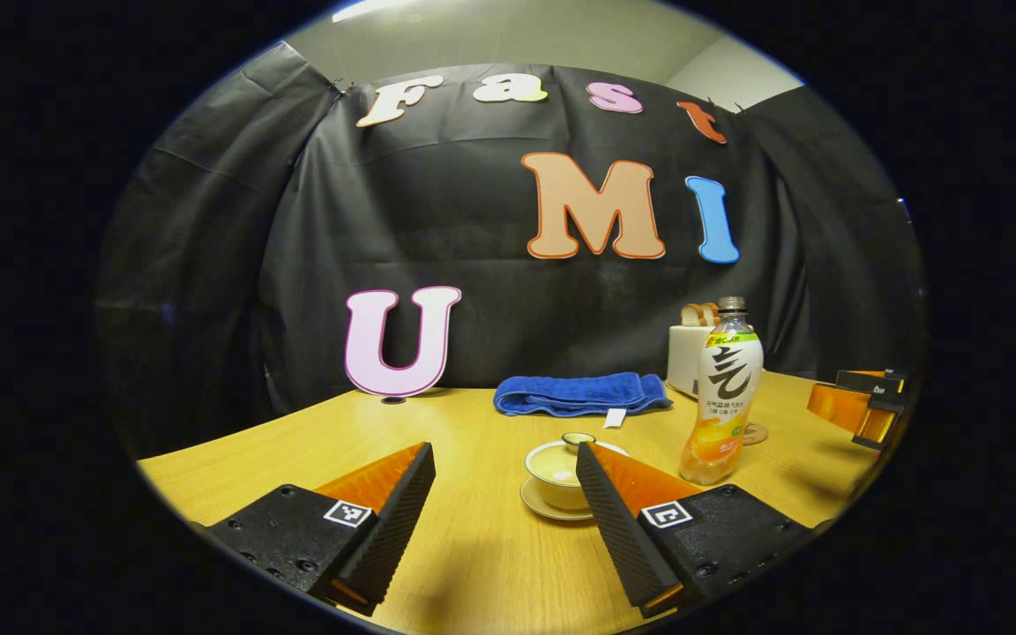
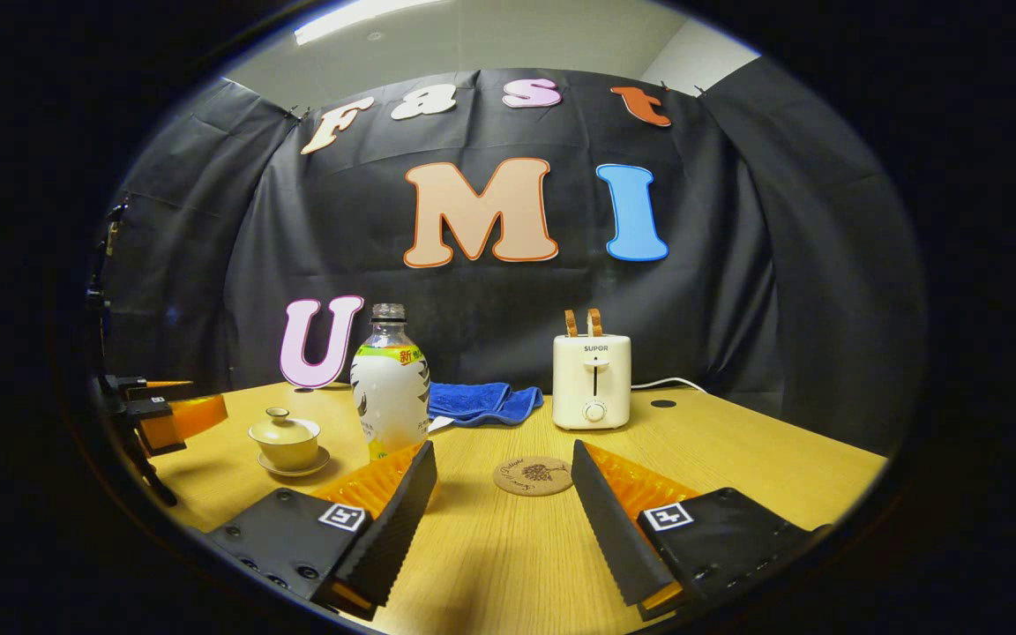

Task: Open the teacup lid with one hand, grasp the water bottle and pour water into the teacup with the other hand; after pouring, place the water bottle on the coaster and then close the teacup lid.

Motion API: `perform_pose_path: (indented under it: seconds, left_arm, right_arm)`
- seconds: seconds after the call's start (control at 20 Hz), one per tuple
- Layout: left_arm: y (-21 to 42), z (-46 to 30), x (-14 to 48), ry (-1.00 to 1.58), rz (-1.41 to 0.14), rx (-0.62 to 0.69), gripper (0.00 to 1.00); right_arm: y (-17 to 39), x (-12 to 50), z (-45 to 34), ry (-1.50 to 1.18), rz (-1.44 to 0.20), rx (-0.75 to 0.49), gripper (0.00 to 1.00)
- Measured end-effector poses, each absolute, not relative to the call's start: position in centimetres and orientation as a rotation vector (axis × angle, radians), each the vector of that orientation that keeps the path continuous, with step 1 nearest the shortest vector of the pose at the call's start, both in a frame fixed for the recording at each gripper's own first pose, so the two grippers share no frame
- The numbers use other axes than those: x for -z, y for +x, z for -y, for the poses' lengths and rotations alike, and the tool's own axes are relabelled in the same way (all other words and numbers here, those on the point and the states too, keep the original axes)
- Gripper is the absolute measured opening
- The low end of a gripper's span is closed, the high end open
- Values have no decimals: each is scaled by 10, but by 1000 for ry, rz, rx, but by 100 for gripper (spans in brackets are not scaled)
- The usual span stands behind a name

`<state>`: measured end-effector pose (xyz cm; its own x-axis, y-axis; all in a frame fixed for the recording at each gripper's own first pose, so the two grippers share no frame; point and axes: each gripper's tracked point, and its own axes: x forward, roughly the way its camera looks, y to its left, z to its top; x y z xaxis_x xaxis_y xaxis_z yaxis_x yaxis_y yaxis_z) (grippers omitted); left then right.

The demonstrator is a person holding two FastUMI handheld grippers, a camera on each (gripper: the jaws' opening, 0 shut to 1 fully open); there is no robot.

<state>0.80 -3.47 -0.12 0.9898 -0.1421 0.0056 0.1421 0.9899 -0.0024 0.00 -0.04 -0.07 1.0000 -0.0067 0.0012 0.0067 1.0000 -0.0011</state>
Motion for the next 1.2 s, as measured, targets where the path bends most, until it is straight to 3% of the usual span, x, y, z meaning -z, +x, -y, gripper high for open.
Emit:
perform_pose_path:
  seconds: [0.5,0.85,1.2]
  left_arm:
    - [38,84,3,-7,3,319,94]
    - [56,100,6,-2,-14,372,94]
    - [66,109,24,20,-128,409,81]
  right_arm:
    - [0,1,0,-1,1,7,97]
    - [-1,1,0,-1,1,7,95]
    - [-1,0,-1,-1,0,2,95]
